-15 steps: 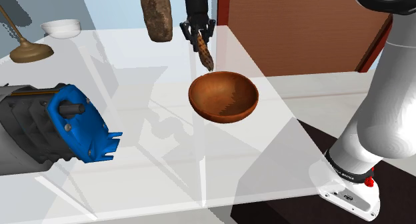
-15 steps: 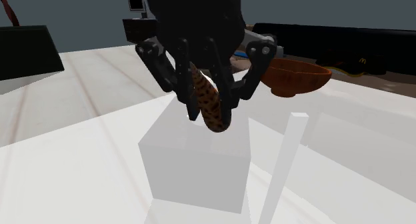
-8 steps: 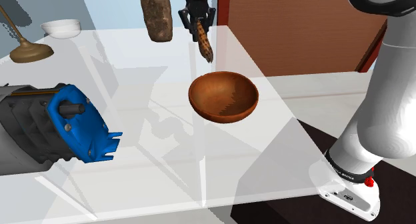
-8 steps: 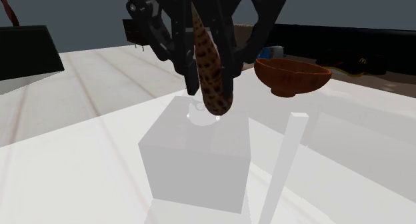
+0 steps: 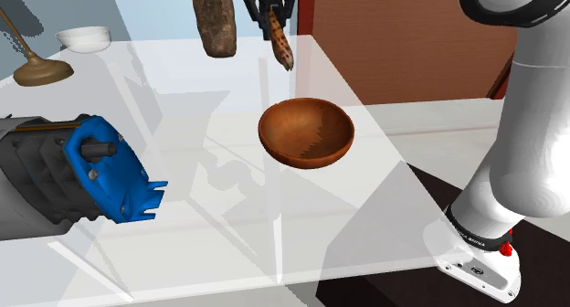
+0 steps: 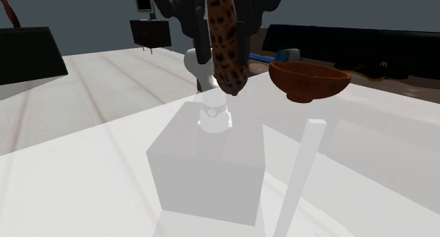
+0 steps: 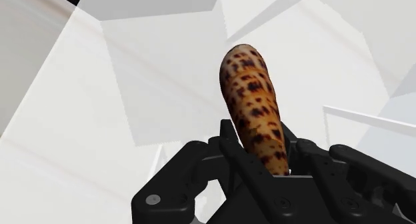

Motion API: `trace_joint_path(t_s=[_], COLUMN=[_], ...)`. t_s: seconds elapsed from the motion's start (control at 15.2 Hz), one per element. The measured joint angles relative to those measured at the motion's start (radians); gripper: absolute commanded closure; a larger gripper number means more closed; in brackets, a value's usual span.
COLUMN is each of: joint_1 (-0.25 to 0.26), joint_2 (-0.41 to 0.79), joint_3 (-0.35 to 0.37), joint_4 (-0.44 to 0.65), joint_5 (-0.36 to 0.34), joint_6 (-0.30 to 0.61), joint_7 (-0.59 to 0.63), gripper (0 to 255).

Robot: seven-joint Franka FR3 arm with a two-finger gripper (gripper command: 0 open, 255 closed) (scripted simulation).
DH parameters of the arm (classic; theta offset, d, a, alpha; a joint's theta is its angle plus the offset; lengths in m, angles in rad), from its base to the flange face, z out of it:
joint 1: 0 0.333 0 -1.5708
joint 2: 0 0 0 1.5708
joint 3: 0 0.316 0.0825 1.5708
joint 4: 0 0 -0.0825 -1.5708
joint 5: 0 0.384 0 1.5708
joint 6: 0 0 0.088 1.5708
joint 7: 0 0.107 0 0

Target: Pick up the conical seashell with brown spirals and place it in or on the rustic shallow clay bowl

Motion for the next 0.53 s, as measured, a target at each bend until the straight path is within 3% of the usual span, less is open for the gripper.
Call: trace_joint_path(t_s=[0.2,0.53], joint_1=[0.005,0.025], joint_2=[0.040,-0.139], joint_3=[0.001,0.020], joint_4=[0.102,-0.152], joint_5=[-0.004,0.024], joint_6=[-0.062,0.019], joint_7=[0.008,0.052], gripper=[255,255])
